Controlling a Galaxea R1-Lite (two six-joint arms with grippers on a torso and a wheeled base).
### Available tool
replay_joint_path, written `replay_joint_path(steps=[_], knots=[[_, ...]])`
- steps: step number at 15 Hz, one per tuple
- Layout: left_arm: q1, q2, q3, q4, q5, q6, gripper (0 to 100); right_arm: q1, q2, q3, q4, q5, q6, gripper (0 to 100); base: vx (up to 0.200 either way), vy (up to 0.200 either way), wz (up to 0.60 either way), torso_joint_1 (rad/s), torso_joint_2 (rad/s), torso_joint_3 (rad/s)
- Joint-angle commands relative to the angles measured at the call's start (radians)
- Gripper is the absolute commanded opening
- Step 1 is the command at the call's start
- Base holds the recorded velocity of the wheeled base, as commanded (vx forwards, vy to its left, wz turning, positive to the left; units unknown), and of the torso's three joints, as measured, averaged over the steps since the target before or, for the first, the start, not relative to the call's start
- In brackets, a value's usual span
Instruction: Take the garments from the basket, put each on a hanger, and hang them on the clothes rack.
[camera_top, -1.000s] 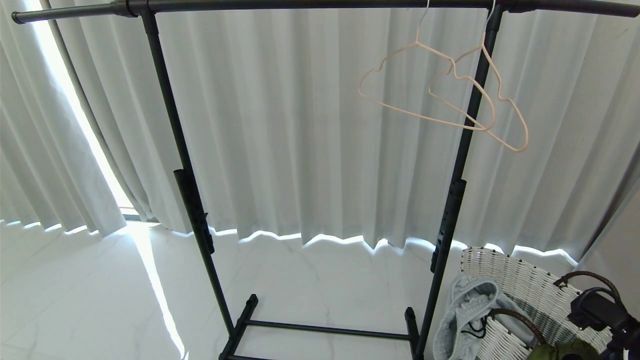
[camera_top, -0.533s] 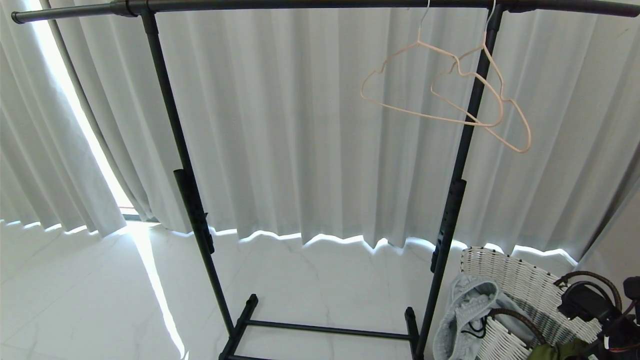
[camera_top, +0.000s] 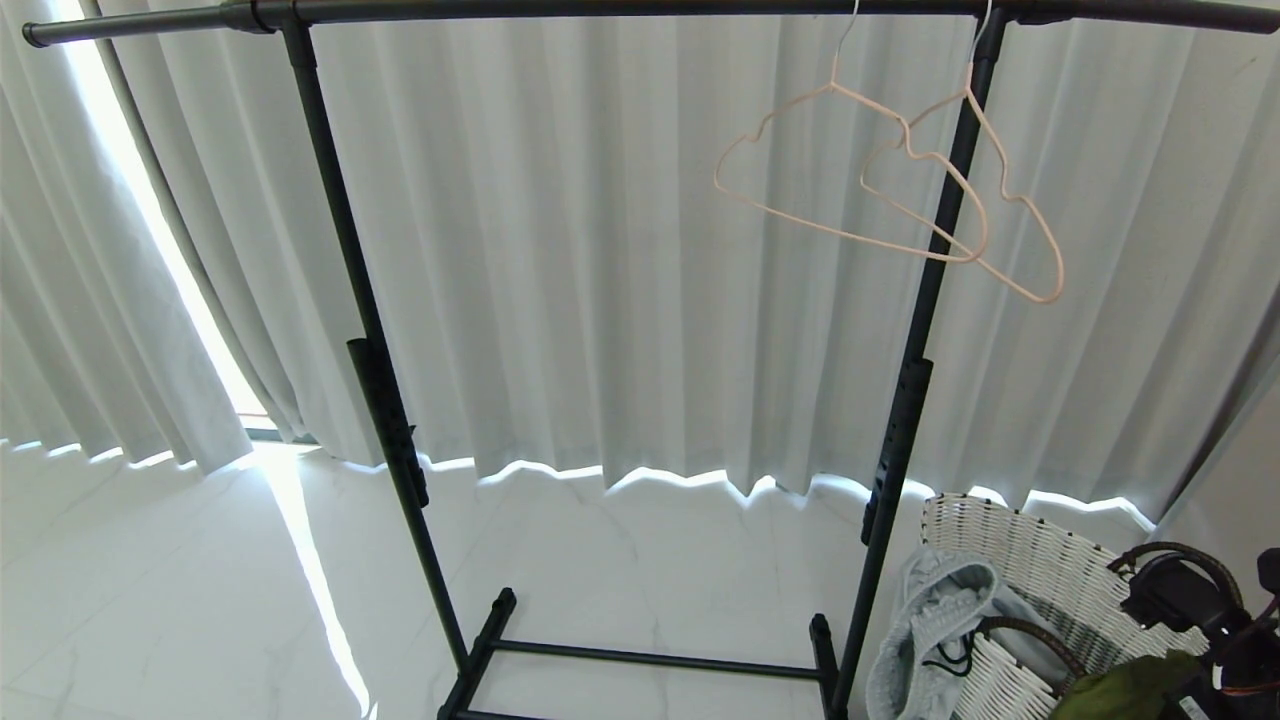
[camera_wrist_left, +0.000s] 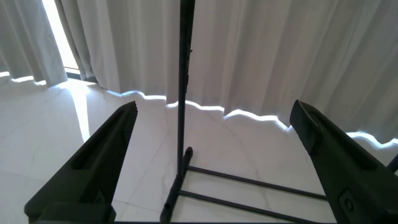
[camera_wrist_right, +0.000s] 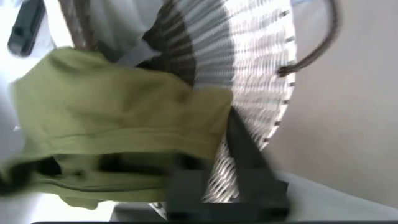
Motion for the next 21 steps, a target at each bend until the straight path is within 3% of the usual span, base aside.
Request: replay_joint_path(steps=[1,3,7,9,10,16,21], knots=[[0.000,0.002,0.000,0.000,-0.001,0.001,100,0.002,-0.128,-0.008,0.026,-0.001,-0.004,0,0.000,0.000,0.00,0.000,0.00,0.000],[0.000,0.002,0.000,0.000,0.001,0.001,100,0.002,-0.198,-0.041,0.100,-0.001,-0.004,0,0.000,0.000,0.00,0.000,0.00,0.000],[0.000,0.002,0.000,0.000,-0.001,0.001,100,0.004,-0.530,-0.447,0.856,0.002,0.001,0,0.000,0.000,0.00,0.000,0.00,0.000],[0.000,0.002,0.000,0.000,-0.001,0.001,100,0.004,-0.609,-0.610,1.131,0.005,0.013,0,0.000,0.000,0.00,0.000,0.00,0.000],[0.000,0.002,0.000,0.000,0.001,0.001,100,0.007,-0.632,-0.645,1.183,0.007,0.018,0,-0.200,0.000,0.00,-0.002,0.01,0.007],[0.000,0.002,0.000,0.000,-0.001,0.001,100,0.041,-0.703,-0.645,1.190,0.005,0.018,0,-0.200,0.000,0.00,0.005,0.00,0.005],[0.000,0.002,0.000,0.000,-0.001,0.009,100,0.070,-0.703,-0.645,1.189,0.005,0.018,0,0.000,0.000,0.00,0.000,0.00,0.000]])
